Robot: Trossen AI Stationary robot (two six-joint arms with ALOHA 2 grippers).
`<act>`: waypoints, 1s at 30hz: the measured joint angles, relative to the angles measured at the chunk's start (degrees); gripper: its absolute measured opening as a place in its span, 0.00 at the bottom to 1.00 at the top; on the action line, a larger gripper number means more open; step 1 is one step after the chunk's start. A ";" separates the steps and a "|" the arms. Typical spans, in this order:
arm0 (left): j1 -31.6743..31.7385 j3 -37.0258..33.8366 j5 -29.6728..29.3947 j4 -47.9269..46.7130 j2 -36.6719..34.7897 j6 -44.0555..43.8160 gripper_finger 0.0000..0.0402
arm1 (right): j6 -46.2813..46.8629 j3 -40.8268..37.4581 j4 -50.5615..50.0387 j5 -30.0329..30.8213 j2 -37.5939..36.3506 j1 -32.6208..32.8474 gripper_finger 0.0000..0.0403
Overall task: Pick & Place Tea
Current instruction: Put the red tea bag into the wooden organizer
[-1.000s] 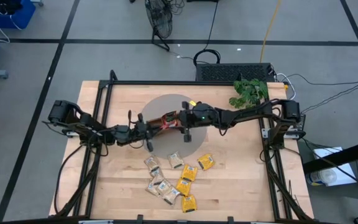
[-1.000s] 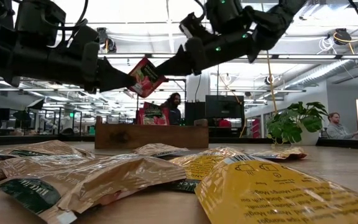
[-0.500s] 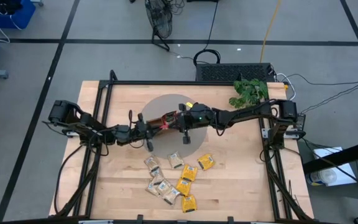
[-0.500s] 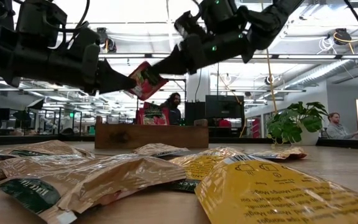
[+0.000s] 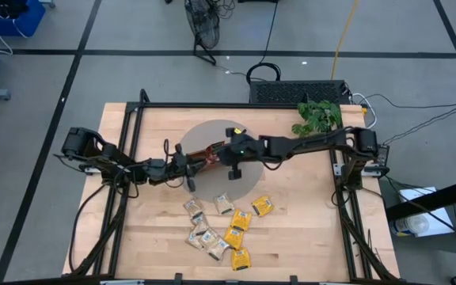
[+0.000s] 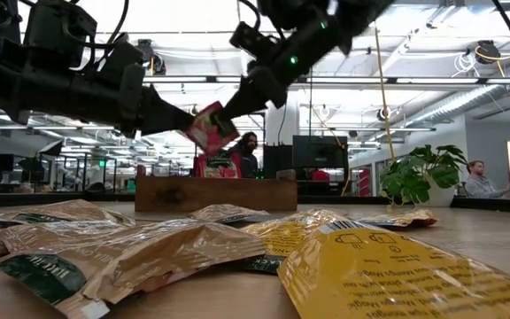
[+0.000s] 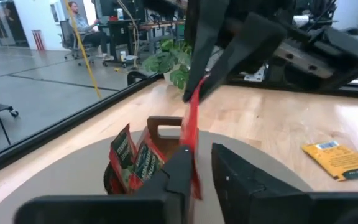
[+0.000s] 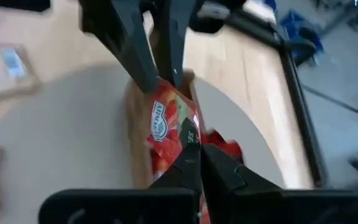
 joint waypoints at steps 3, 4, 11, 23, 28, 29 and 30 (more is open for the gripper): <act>-0.04 0.01 0.09 0.17 0.00 -1.50 0.23 | -0.47 6.20 -10.42 1.25 0.00 0.65 0.00; -0.04 0.04 0.08 0.16 0.00 -1.61 0.24 | -0.51 7.91 -13.06 1.23 -0.02 0.71 0.00; -0.04 0.04 0.17 0.07 0.00 -0.51 0.28 | -0.03 20.69 -32.00 4.16 2.08 0.47 0.00; -0.04 -0.12 -4.09 0.68 -0.02 1.79 0.29 | -1.31 31.11 -45.37 3.94 17.41 0.60 0.00; -0.04 -0.12 -5.96 0.08 -0.02 1.96 0.29 | -2.11 31.13 -44.24 4.03 18.75 0.62 0.00; -0.04 -0.14 -5.95 0.04 -0.02 2.00 0.29 | -2.21 31.13 -44.13 4.01 18.84 0.62 0.00; -0.04 -0.12 -5.93 0.01 -0.02 2.00 0.29 | -2.28 31.11 -43.50 4.03 18.86 0.62 0.00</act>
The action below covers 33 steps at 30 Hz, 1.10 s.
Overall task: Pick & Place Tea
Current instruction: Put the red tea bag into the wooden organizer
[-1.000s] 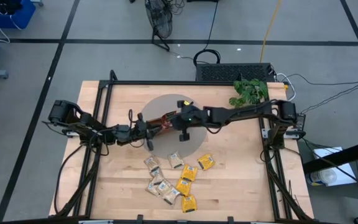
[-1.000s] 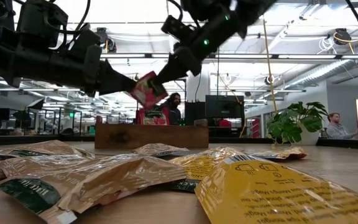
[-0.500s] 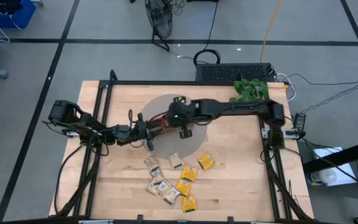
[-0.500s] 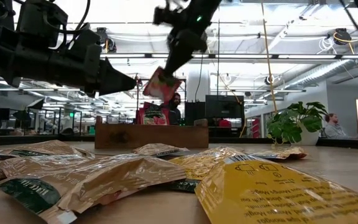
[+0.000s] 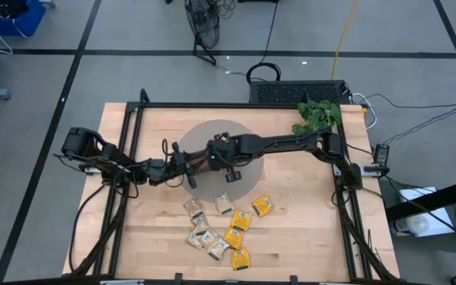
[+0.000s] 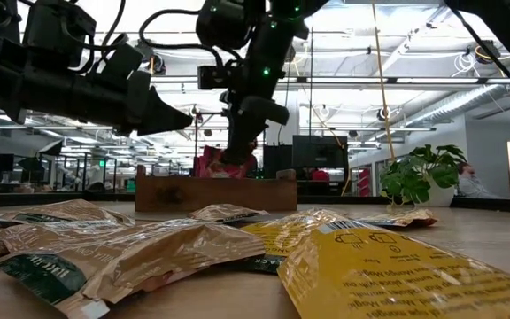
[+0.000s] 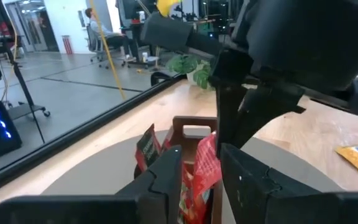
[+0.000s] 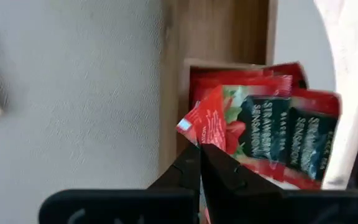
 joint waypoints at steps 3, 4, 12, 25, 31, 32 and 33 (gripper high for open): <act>0.00 -0.02 0.00 -0.16 0.00 -0.02 0.29 | 0.00 0.02 3.01 0.03 -0.14 0.00 0.00; 0.00 -0.02 0.00 -0.16 0.00 -0.02 0.29 | 0.01 0.02 3.20 0.03 -0.15 -0.04 0.00; 0.00 -0.02 0.00 -0.16 0.00 -0.35 0.29 | 2.66 -2.41 4.35 -4.91 -0.13 -1.07 0.00; 0.00 -0.02 0.03 -0.16 0.00 -0.35 0.29 | 4.13 -4.76 7.37 -6.06 -0.13 -0.73 0.00; 0.00 -0.02 0.09 -1.74 0.00 -1.42 0.29 | 6.47 -4.79 9.15 -5.99 -0.13 -0.72 0.00; 0.00 -0.04 0.11 -2.16 0.00 -1.48 0.29 | 7.06 -4.79 9.34 -5.96 -0.13 -0.72 0.01; 0.00 -0.04 0.14 -2.44 0.00 -1.50 0.29 | 7.32 -4.79 9.38 -5.97 -0.13 -0.72 0.02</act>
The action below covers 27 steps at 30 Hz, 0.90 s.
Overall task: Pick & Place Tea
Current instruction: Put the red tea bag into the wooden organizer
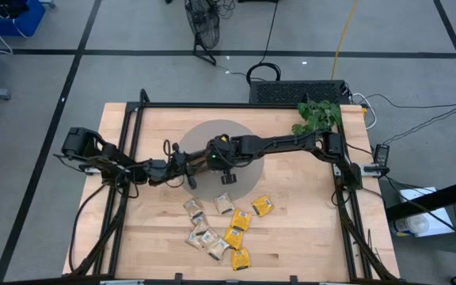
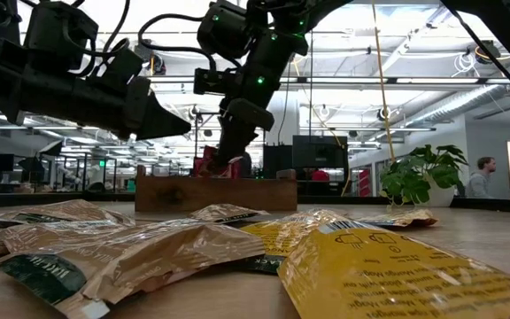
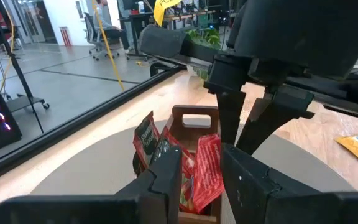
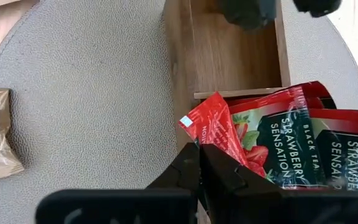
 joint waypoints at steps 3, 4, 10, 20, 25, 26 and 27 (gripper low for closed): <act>0.00 0.00 0.04 -0.59 0.00 -0.25 0.29 | 0.07 0.00 -0.36 -0.02 0.00 0.00 0.08; 0.00 0.00 0.04 -0.57 0.00 -0.40 0.29 | 0.19 0.00 -0.57 0.00 0.00 0.02 0.11; 0.00 0.00 0.04 -0.57 0.00 -0.66 0.29 | 1.53 0.00 0.37 5.43 -0.16 0.00 0.31; 0.00 0.00 0.02 -0.67 0.00 -0.81 0.29 | -0.01 -0.02 2.46 7.08 -0.81 -0.02 0.47; 0.00 0.00 0.02 -0.70 0.00 -1.49 0.29 | -0.85 -0.02 4.32 13.38 -0.81 -0.07 0.47; 0.00 0.00 0.02 -0.70 0.00 -1.51 0.29 | -1.44 -0.02 4.54 14.53 -0.82 -0.10 0.47; 0.00 0.00 0.02 -0.70 0.00 -1.51 0.29 | -1.95 -0.02 4.54 15.52 -0.81 -0.11 0.47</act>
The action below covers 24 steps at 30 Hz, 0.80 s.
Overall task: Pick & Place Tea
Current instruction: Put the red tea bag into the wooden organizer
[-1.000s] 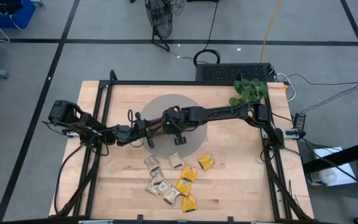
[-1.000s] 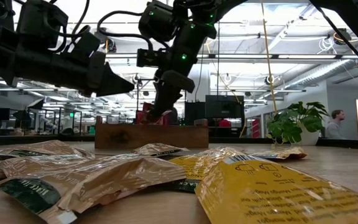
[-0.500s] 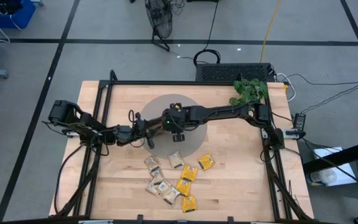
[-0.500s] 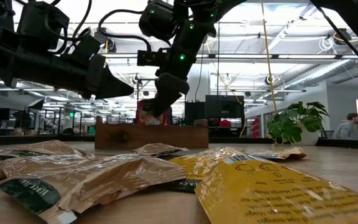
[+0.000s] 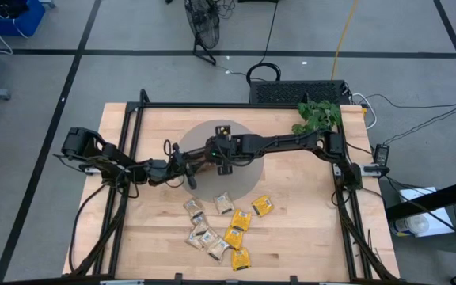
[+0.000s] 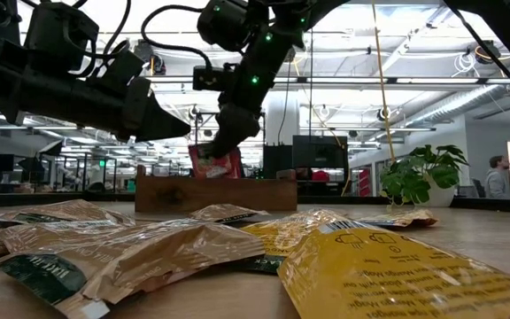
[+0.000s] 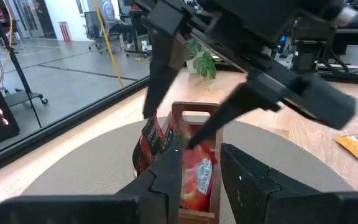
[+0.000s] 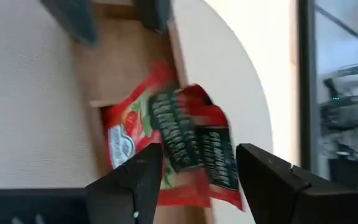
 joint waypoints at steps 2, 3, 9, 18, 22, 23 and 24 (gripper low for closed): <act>0.00 0.00 0.00 -0.02 0.00 -0.02 0.29 | -0.19 0.00 -0.17 1.37 -0.02 -0.04 0.47; 0.00 0.00 0.00 0.00 0.00 -0.02 0.29 | -0.15 0.00 -0.34 1.32 0.00 -0.10 0.47; 0.00 0.00 -0.02 -0.02 0.00 -0.15 0.29 | 1.54 0.00 -0.66 1.34 0.00 -0.79 0.47; 0.00 0.00 0.53 -0.02 0.00 -0.15 0.29 | 0.86 0.04 -1.00 7.18 -1.45 -1.13 0.46; 0.00 0.00 0.57 -0.32 0.00 -0.14 0.29 | 2.34 0.04 -2.04 6.88 -3.55 -0.87 0.46; 0.00 0.00 0.59 -0.39 0.00 -0.14 0.29 | 2.47 0.04 -2.80 6.04 -4.06 -0.74 0.45; 0.00 0.00 0.59 -0.41 0.00 -0.13 0.29 | 2.21 0.04 -3.17 3.88 -4.53 -0.68 0.44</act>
